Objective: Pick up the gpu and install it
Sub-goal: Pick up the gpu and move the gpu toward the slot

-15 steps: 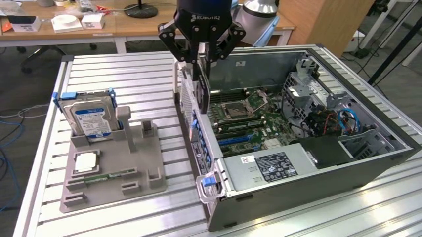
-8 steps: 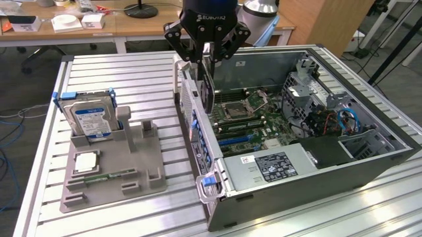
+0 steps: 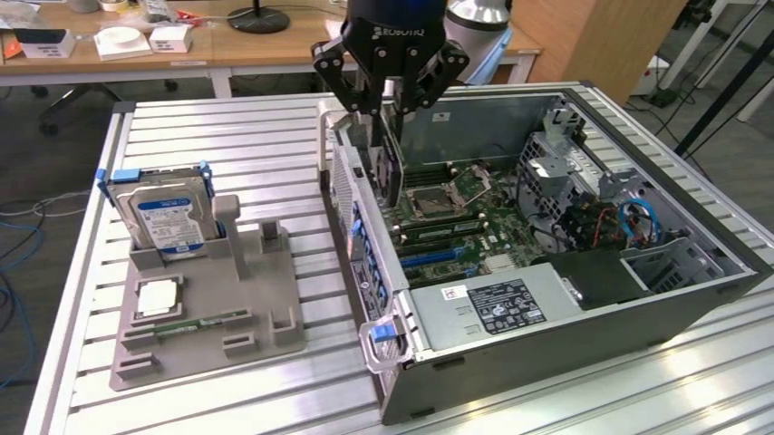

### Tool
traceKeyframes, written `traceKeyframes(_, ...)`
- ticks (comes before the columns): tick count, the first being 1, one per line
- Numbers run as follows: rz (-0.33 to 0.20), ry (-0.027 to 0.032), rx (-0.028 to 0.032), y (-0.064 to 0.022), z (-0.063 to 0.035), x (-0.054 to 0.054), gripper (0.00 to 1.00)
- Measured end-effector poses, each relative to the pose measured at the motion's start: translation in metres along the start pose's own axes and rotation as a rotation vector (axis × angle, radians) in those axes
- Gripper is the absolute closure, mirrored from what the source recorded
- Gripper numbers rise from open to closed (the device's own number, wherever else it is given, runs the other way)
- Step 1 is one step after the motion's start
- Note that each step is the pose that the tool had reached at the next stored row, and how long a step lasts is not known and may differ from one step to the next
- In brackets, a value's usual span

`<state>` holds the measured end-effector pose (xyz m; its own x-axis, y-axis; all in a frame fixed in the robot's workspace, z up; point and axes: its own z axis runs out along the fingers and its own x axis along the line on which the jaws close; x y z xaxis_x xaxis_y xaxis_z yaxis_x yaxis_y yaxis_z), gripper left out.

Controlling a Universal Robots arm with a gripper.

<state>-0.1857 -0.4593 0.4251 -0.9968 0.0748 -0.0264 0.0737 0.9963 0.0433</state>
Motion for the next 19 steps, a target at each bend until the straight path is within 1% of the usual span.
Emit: traceKeyframes(19, 0.000, 0.0000, -0.0001, 0.0018, 0.0007, -0.024, 0.74)
